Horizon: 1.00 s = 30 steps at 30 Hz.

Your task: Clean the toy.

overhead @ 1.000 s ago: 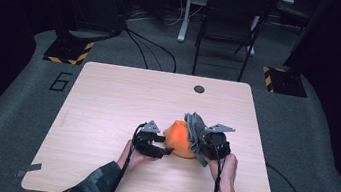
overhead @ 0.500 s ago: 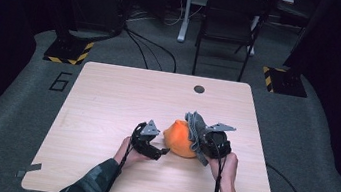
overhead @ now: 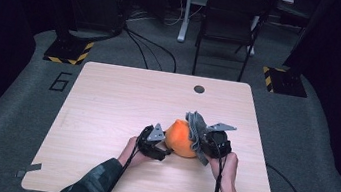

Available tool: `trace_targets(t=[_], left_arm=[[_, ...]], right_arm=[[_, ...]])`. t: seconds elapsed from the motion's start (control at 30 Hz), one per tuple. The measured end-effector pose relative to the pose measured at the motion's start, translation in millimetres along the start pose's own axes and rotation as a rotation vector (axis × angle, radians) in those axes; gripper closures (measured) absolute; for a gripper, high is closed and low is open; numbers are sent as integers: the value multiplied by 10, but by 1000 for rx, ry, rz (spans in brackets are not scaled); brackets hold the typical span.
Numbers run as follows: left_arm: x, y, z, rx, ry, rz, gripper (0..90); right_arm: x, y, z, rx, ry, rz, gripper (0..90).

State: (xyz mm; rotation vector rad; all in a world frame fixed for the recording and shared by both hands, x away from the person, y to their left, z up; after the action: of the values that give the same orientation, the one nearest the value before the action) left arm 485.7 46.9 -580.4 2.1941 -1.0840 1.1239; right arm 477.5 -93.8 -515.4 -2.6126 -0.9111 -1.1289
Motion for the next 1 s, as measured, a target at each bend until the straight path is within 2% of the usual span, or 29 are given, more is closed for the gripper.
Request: trace_targets(t=[0.03,0.17,0.23,0.27,0.3,0.33,0.37,0.4,0.43,0.5,0.53,0.6,0.67,0.77,1.0], left_arm=[[3,15,-4,0,-2,12,339],[1,35,-2,8,7,19,550],[-6,36,-3,6,8,21,604],[-6,33,-7,7,9,19,621],[-6,33,-7,7,9,19,635],[-4,31,-12,8,8,24,648],[-8,30,-13,11,7,29,654],[-8,30,-13,11,7,29,658],[-9,27,-12,4,13,22,664],[-9,29,-15,4,12,24,672],[-6,32,-14,4,14,26,678],[-2,32,-15,3,18,29,692],[-3,32,-15,5,18,33,707],[1,39,-15,16,27,52,733],[13,47,-30,14,44,45,749]], right_arm=[[1,-2,1,3,1,-2,776],[4,-8,4,3,6,-5,776],[8,-14,-14,18,18,-17,774],[28,-18,-47,19,31,-4,773],[46,14,-106,20,59,-17,773],[55,56,-184,7,75,-7,772],[48,118,-246,-22,83,-8,773],[48,118,-246,-22,83,-8,773],[-62,337,-396,-92,73,10,773],[-230,515,-425,-137,39,49,772],[-328,601,-410,-154,19,68,772],[-496,720,-343,-156,-27,119,770],[-554,765,-294,-157,-43,144,769],[-576,776,-259,-151,-52,144,766],[-619,796,-232,-148,-63,157,761]])
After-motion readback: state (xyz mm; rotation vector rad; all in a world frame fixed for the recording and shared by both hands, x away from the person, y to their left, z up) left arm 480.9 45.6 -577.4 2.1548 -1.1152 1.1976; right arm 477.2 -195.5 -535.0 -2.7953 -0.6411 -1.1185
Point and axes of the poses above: each handheld gripper's, and its own axes: z roughly forward along the jaws, x roughly out of its top, y roughly to its right, the point moved 10 cm from there along z, roughly forward along the jaws, and after that the axes turned 10 degrees about -z, right-handed, at the moved point
